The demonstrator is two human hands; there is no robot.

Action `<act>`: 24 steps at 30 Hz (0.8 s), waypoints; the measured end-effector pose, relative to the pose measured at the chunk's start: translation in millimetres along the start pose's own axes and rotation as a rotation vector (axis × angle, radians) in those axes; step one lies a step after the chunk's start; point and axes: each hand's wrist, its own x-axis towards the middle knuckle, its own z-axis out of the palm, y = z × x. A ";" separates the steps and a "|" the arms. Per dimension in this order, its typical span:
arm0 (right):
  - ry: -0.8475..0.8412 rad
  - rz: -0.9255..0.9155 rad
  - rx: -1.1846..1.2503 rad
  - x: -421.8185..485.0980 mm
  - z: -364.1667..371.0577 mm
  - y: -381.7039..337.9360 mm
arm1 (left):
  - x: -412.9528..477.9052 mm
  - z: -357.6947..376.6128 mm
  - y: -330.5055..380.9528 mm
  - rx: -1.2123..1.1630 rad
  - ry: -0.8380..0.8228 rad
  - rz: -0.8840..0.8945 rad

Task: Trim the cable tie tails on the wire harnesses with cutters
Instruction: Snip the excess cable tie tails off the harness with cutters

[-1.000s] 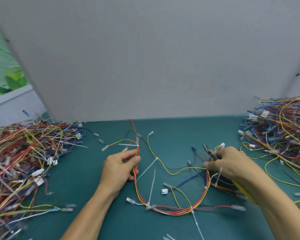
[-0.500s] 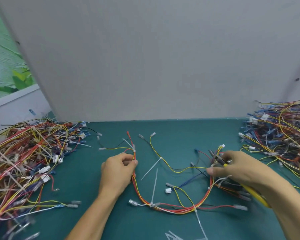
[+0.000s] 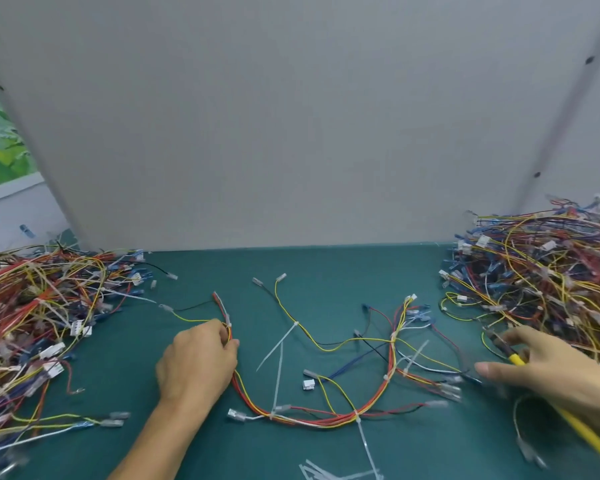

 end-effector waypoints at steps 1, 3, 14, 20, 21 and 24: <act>0.031 0.006 0.010 2.1 -2.9 3.8 | -1.3 -2.9 3.2 0.056 0.028 0.022; 0.068 -0.040 0.052 6.0 -4.3 1.7 | -4.4 -11.2 12.9 0.111 0.101 0.090; -0.003 -0.208 0.291 30.3 47.1 -56.2 | -33.9 6.1 127.9 -0.371 -0.216 0.713; 0.254 -0.161 0.324 29.1 58.1 -52.1 | -33.5 51.7 162.5 -0.350 -0.352 0.664; 0.253 -0.136 0.288 26.9 60.4 -53.2 | -34.0 55.3 165.2 -0.335 -0.332 0.642; 0.187 -0.099 0.153 22.1 66.8 -54.2 | -33.3 61.5 164.5 -0.353 -0.316 0.562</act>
